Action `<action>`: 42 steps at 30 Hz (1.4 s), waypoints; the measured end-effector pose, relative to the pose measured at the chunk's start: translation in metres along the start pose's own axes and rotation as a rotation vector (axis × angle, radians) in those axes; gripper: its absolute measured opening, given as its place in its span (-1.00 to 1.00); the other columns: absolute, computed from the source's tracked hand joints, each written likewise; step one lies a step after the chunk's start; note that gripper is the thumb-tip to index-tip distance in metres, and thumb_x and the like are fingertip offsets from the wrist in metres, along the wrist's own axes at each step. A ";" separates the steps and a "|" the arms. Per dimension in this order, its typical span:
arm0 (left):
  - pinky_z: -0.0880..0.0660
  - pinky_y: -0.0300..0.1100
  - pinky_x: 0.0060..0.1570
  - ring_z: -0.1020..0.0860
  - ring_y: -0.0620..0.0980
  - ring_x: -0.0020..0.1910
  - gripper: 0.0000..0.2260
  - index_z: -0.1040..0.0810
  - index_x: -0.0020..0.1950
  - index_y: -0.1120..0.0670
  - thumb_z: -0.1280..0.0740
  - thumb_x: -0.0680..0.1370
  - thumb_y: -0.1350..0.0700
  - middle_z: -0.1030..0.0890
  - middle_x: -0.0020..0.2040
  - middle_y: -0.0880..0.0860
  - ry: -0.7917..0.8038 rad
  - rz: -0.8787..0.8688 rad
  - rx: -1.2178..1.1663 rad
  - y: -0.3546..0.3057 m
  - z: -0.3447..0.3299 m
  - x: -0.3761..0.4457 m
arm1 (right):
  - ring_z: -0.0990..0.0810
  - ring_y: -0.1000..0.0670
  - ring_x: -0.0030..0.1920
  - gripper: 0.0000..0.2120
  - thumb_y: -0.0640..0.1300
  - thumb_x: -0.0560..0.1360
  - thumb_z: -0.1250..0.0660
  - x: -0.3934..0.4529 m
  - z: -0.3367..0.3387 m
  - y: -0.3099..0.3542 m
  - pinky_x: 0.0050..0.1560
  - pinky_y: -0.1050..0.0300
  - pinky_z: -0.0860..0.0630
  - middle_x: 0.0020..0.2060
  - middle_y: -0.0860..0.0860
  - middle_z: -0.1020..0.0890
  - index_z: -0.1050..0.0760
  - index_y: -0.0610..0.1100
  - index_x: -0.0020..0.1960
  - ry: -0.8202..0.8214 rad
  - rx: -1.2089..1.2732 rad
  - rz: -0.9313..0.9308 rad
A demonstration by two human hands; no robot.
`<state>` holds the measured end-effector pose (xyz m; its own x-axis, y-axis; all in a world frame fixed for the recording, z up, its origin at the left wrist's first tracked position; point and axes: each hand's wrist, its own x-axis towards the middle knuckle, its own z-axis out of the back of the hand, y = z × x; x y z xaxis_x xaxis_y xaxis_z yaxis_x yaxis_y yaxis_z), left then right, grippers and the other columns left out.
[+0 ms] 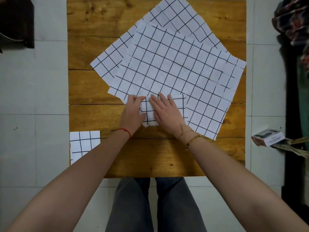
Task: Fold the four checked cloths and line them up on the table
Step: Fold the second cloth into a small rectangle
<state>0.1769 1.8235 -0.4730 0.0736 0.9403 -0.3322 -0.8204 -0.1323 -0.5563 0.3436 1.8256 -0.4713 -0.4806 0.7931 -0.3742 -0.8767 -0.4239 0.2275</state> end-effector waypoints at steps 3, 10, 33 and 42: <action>-0.51 -0.13 0.14 -0.41 0.03 0.19 -0.43 -0.38 0.43 0.10 -0.46 0.45 0.12 -0.41 0.25 0.08 -0.023 -0.125 0.286 0.008 -0.002 -0.003 | -0.10 -0.13 0.55 -0.48 0.01 0.64 -0.02 0.002 -0.007 0.004 0.50 -0.23 -0.07 0.54 -0.05 -0.18 -0.11 -0.15 0.56 0.048 -0.032 -0.024; -0.45 -0.04 0.20 -0.33 0.11 0.34 -0.37 -0.22 0.52 0.09 -0.35 0.52 -0.06 -0.32 0.46 0.06 0.053 -0.185 0.577 0.014 -0.002 -0.008 | -0.02 -0.10 0.56 -0.45 0.07 0.65 0.07 -0.006 -0.014 -0.005 0.52 -0.21 -0.01 0.56 -0.01 -0.11 -0.03 -0.12 0.58 0.051 -0.052 -0.040; -0.13 0.10 0.47 -0.13 0.16 0.52 -0.17 -0.08 0.58 0.09 -0.33 0.46 -0.26 -0.10 0.58 0.11 0.219 -0.284 0.629 0.014 -0.008 -0.025 | 0.11 -0.09 0.57 -0.37 0.02 0.61 -0.12 -0.005 -0.005 -0.027 0.54 -0.20 0.06 0.58 0.05 0.01 0.07 -0.07 0.59 0.029 0.097 -0.014; -0.10 0.17 0.47 -0.09 0.17 0.54 -0.17 -0.05 0.57 0.10 -0.25 0.48 -0.32 -0.08 0.58 0.15 0.192 -0.276 0.678 0.005 -0.012 -0.029 | 0.05 -0.10 0.57 -0.36 0.04 0.61 -0.12 -0.007 -0.005 -0.025 0.54 -0.14 0.06 0.58 0.02 -0.03 0.05 -0.09 0.59 0.007 0.037 -0.009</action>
<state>0.1774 1.7913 -0.4757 0.3734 0.8319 -0.4104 -0.9223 0.3802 -0.0685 0.3691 1.8288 -0.4785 -0.4733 0.7933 -0.3830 -0.8794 -0.4004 0.2575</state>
